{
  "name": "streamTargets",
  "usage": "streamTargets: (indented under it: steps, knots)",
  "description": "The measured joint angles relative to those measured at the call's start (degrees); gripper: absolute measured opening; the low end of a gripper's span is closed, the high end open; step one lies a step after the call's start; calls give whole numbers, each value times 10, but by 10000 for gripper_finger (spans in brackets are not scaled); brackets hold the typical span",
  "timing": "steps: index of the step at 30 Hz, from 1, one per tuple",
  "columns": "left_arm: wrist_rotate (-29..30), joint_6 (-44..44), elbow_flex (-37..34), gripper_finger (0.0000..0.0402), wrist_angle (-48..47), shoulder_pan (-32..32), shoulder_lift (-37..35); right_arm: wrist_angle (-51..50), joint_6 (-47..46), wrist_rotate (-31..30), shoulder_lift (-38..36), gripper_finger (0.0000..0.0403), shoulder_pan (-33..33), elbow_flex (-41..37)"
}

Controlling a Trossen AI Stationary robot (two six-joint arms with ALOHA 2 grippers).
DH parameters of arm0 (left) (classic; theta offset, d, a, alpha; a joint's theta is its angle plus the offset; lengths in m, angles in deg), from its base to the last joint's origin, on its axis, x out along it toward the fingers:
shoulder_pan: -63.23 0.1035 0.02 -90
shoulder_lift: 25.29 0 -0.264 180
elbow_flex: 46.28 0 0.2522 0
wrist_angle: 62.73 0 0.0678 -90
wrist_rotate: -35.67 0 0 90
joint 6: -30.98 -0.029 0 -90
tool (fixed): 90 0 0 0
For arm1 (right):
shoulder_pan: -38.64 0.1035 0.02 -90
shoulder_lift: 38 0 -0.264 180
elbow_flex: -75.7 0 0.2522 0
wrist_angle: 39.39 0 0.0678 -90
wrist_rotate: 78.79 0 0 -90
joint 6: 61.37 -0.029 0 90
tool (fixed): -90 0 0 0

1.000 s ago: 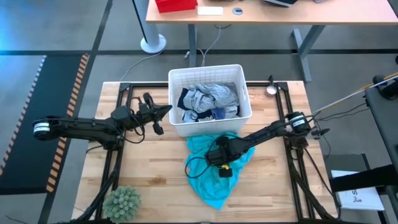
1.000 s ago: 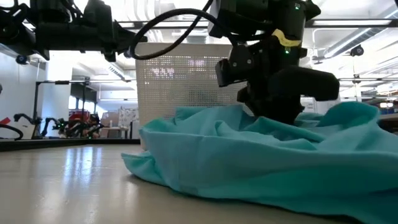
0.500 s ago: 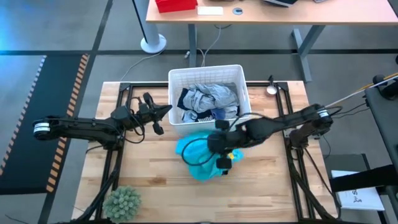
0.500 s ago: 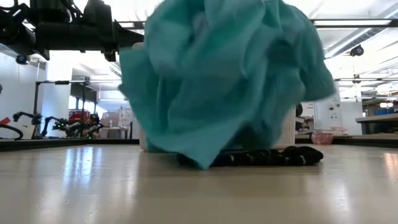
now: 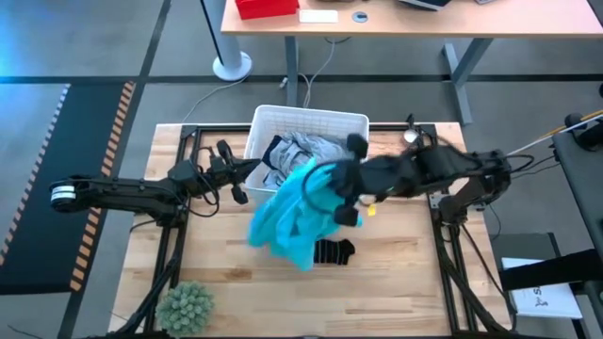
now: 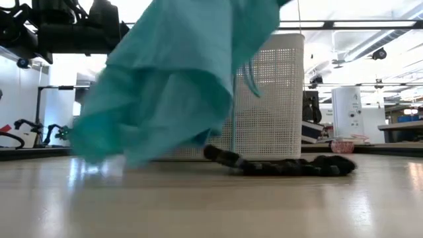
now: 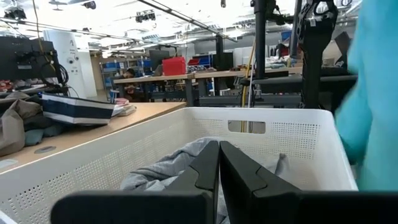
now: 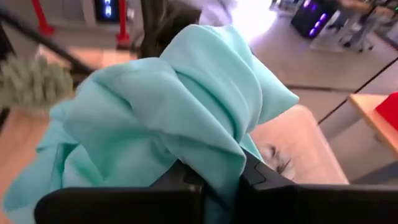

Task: Sort clothes
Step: Put the green polo shirt into the white bin

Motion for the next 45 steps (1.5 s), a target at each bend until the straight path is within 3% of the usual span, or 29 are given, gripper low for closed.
streamTargets:
  steps: [9, 19, 25, 32, 38, 45]
  knots:
    - [0, 0, 0, 0, 0, 0, 0, 47, 63, -18, 1, 9, -1, 102]
    - [0, 0, 0, 0, 1, 0, 0, 231, 248, -98, -1, 9, -21, 151]
    - [0, 0, 0, 0, 1, 0, 0, 280, 349, -137, 1, 9, -75, 151]
    - [0, 0, 0, 0, -1, 0, 0, 310, 391, -154, 1, 8, -162, 152]
    - [0, -3, 0, 0, -1, 0, 0, 257, 355, -142, 0, 8, -198, 152]
    - [0, -3, 0, 0, -2, 0, 0, 93, 199, -36, 25, 8, -208, 148]
